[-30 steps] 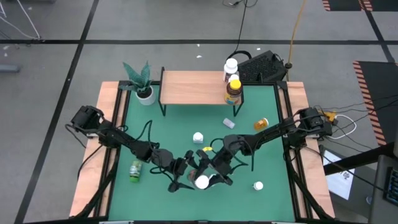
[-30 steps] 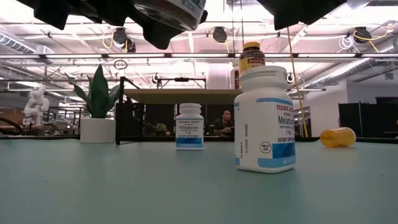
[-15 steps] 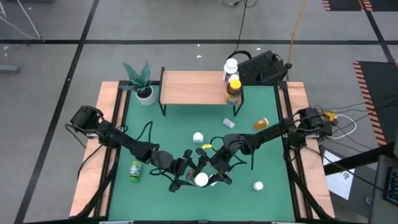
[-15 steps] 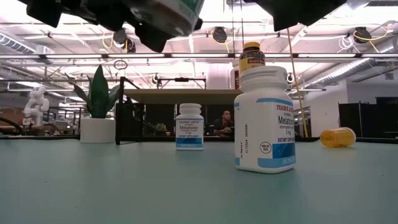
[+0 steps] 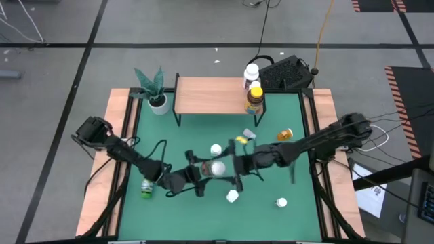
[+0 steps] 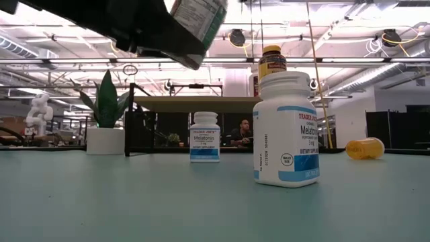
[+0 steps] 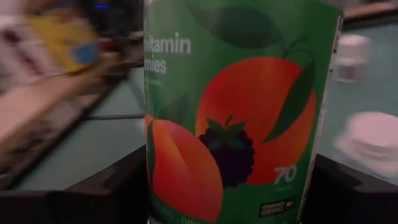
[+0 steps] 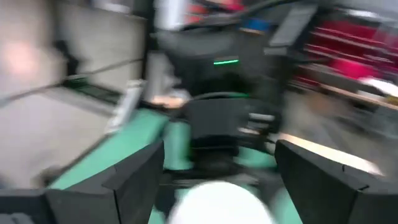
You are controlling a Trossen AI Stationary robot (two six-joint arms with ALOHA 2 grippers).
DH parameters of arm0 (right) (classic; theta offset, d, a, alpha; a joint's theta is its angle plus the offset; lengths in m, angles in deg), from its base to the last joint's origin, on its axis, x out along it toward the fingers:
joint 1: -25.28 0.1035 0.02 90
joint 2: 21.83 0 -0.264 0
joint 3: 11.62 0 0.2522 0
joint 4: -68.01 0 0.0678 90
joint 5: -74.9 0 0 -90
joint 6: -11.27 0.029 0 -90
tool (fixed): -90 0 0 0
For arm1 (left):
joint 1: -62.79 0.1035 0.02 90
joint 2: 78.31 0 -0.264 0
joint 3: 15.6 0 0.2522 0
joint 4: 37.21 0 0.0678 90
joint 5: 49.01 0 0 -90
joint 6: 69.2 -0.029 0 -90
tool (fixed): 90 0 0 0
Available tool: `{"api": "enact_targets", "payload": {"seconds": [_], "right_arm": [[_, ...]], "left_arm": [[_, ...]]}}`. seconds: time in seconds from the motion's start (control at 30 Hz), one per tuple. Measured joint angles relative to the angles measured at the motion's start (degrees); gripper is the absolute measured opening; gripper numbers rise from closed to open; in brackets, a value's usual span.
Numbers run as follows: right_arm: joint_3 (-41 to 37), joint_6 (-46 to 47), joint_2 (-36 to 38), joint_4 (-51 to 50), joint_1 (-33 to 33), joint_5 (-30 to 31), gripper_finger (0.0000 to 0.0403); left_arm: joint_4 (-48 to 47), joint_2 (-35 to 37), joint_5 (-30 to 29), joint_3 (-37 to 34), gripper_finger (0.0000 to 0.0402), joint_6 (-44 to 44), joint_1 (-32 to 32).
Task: Pick and place medicine bottles onto shelf by color
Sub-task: Put the green white medicine bottle on the shelf
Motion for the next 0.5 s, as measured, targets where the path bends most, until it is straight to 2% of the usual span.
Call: {"api": "enact_targets", "payload": {"seconds": [0.1,0.17,0.3,0.5], "right_arm": [[0.1,4.8,4.3,-2.7,2.3,11.8,0.0293],[0.0,8.0,5.4,-3.7,3.3,16.4,0.0289],[-1.8,12.6,3.1,0.8,3.9,20.1,0.0283],[-4.2,14.8,-2.0,10.7,2.6,30.1,0.0282]], "left_arm": [[0.0,0.0,-8.5,0.0,0.0283,2.1,-0.5],[-0.4,0.0,-11.7,0.0,0.0285,3.2,-0.2],[-1.1,0.0,-13.7,0.0,0.0292,4.7,1.7],[-3.8,0.0,-14.7,0.0,0.0294,6.6,3.9]]}}
